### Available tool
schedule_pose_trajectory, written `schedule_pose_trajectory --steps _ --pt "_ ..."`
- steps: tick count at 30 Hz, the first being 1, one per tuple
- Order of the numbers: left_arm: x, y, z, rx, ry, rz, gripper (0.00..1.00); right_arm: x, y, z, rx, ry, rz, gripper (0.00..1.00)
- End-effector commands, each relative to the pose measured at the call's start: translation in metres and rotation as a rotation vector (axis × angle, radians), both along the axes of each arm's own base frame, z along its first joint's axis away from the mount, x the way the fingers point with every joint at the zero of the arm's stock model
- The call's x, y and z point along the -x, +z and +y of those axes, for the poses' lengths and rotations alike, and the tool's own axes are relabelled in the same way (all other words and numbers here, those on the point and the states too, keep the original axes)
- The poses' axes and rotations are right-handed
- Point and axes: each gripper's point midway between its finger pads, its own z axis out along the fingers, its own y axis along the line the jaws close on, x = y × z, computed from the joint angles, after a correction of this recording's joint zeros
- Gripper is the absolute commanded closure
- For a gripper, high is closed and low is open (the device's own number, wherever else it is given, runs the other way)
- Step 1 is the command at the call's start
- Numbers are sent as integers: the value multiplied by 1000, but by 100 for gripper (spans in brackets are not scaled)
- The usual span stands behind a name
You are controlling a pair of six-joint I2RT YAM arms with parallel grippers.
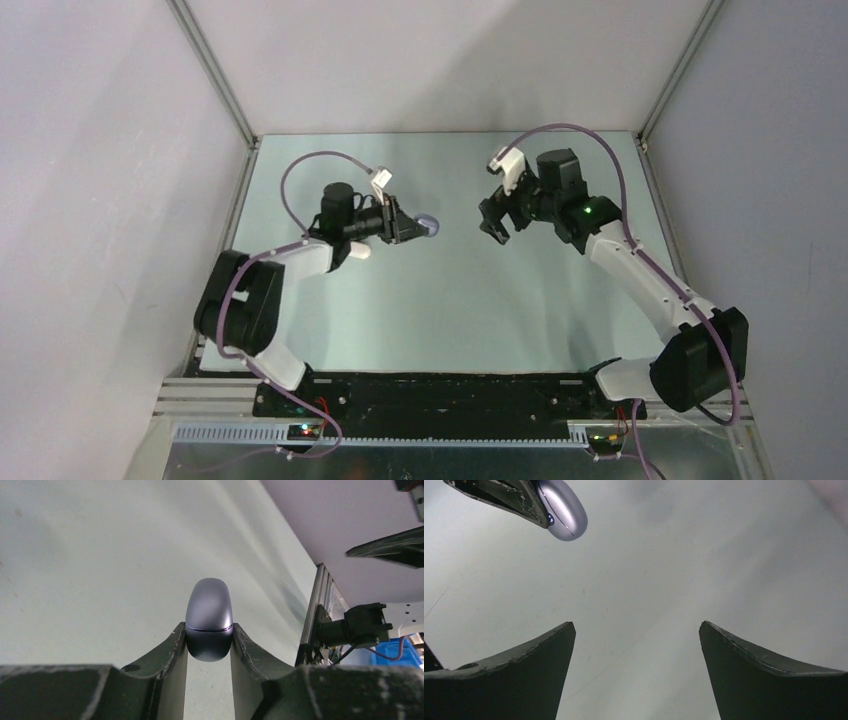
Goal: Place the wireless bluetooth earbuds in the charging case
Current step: Place the charging case with the earbuds at the center of the board.
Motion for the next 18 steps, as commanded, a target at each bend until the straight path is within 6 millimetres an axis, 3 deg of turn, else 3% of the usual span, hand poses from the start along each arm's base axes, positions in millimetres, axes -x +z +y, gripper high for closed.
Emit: schedule_pose_trajectory --steps 1,2,5,11,15,18 --pt "-21 -3 -14 -21 52 72 98 13 3 -20 -97 -84 69 1" --pt "-21 -20 -15 -50 61 137 98 14 0 -23 -98 -91 71 1" --pt "-23 -43 -28 -99 70 201 98 17 0 -30 -104 -105 58 1" --pt "-11 -70 -50 -199 57 202 95 23 -2 -34 -108 -113 75 1" --pt "-3 -103 -46 -344 86 231 94 27 0 -33 -119 -106 93 1" --pt "-3 -115 -39 -414 110 221 91 28 2 -34 -113 -104 94 1"
